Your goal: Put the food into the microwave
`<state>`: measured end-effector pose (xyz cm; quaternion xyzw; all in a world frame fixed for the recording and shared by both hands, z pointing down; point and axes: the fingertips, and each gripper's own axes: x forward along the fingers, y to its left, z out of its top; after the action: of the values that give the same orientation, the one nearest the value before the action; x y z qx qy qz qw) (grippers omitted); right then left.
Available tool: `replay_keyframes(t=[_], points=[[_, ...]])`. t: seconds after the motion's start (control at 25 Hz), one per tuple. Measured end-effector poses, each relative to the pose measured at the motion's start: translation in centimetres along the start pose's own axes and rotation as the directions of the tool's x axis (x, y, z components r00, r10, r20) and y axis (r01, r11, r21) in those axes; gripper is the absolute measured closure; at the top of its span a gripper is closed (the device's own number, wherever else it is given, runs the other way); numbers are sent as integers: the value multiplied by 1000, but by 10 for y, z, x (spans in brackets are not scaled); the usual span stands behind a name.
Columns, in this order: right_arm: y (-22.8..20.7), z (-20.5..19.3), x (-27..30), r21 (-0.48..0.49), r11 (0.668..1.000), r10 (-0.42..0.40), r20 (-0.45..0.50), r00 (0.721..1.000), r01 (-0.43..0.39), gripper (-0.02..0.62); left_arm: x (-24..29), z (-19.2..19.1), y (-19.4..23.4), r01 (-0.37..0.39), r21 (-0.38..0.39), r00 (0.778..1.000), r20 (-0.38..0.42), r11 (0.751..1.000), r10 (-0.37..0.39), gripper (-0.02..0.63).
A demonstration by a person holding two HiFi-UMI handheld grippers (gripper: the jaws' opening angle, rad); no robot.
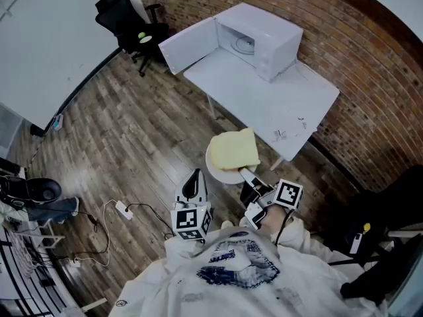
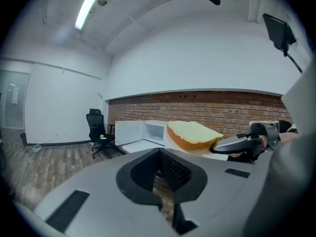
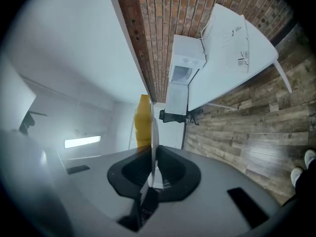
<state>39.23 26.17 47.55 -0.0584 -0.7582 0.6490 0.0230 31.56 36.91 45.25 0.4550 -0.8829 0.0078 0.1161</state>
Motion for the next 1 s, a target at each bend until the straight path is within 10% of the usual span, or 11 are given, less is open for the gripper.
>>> replay_keyframes(t=[1.0], points=[[-22, 45, 33, 14, 1000, 17, -92, 996, -16, 566, 45, -2, 2, -89, -15, 996, -9, 996, 88, 598]])
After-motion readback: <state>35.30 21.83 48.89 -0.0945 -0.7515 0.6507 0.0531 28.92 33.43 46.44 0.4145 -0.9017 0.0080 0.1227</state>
